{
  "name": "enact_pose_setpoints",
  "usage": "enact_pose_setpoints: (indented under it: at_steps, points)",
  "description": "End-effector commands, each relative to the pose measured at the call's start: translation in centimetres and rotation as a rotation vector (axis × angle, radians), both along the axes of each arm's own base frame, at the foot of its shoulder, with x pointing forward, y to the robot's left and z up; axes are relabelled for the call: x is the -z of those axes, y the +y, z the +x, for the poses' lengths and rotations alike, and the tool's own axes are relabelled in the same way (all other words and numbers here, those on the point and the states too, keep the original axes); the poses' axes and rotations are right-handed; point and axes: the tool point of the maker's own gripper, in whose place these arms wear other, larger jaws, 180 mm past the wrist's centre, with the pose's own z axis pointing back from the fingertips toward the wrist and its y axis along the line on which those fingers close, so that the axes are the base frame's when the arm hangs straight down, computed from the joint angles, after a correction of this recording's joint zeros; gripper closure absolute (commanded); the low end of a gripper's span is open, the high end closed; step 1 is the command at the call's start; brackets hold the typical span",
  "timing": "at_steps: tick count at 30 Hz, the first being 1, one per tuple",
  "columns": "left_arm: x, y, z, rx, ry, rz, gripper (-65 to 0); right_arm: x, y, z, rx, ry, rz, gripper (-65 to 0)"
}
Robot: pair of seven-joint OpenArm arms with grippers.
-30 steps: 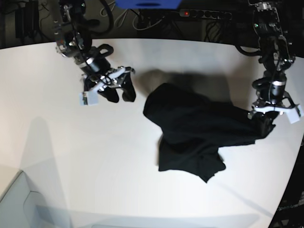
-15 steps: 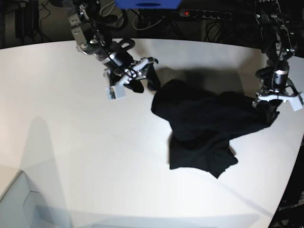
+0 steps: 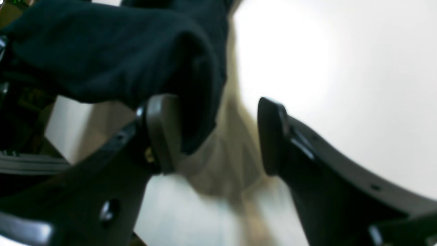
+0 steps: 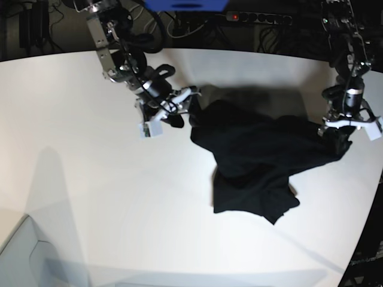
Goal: Layout the t-shirt on the table in an organized manner, then fold the t-shirt properly
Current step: 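Grasp another edge with the right gripper and lift the shirt with both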
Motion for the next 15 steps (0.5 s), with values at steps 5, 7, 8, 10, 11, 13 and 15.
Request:
enact_pose_setpoints:
  at_steps: [5,7,8,10,11,13,15]
  points:
    - [-2.4,0.3,1.2,0.000,-0.078,0.014,-0.2,-0.4,1.1,1.0,0.000,-0.016,0.039,-32.8]
    - [-2.4,0.3,1.2,0.000,-0.078,0.014,-0.2,-0.5,1.1,1.4,-0.001,-0.023,0.038,-24.1]
    - [-2.5,0.2,1.4,0.001,-0.082,0.013,-0.2,-0.4,1.0,1.5,-0.002,-0.024,0.033,-18.3]
    - [-2.2,0.3,1.9,-0.003,-0.082,0.005,-0.2,-0.5,0.9,1.5,-0.001,-0.025,0.031,-6.9]
    - [-1.8,0.6,2.0,-0.009,-0.073,-0.001,-0.2,-0.7,0.8,1.8,0.000,-0.034,0.030,-0.3]
    - [-1.7,0.8,2.5,-0.015,-0.075,-0.007,-0.2,-0.8,-0.2,2.1,-0.004,-0.048,0.005,0.0]
    - [-2.2,0.8,3.0,-0.014,-0.090,-0.006,-0.2,-1.9,-1.1,2.4,-0.010,-0.090,-0.017,0.0]
